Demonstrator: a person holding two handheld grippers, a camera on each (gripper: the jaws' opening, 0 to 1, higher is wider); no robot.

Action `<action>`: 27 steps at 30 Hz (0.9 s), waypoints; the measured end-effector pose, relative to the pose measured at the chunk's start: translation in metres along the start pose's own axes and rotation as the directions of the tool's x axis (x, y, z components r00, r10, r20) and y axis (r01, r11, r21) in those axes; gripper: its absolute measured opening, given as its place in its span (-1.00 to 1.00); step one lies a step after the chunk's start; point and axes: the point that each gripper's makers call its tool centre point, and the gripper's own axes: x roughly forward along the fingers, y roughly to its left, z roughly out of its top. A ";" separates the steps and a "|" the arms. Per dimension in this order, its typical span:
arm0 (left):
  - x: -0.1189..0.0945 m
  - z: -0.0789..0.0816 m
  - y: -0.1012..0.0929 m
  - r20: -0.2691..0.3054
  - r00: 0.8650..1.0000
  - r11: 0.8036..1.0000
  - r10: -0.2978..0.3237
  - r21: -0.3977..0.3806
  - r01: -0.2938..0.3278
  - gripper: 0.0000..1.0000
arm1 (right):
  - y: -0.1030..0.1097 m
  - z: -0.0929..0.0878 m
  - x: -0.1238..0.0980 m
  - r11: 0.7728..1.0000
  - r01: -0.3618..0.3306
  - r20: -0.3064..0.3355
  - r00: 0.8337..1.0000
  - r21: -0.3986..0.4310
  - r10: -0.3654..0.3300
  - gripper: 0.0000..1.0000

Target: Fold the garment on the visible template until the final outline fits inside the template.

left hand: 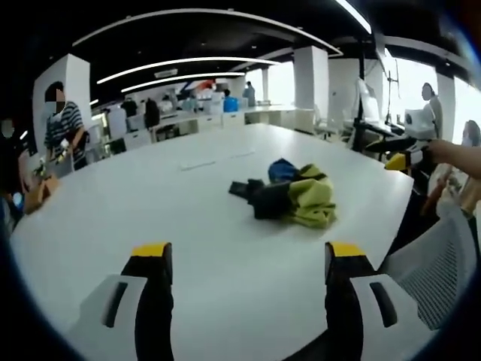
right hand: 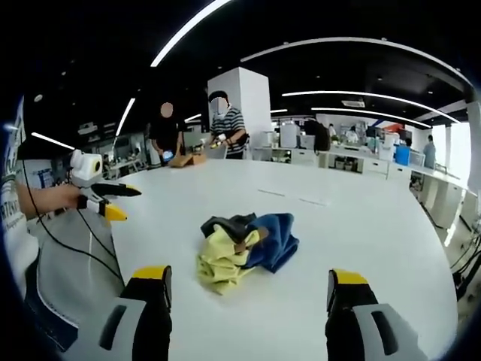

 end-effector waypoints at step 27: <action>0.067 0.024 -0.004 0.032 0.987 0.986 -0.157 0.061 0.155 -0.01 | -0.019 -0.023 0.078 0.992 -0.101 -0.106 0.990 -0.079 0.092 -0.14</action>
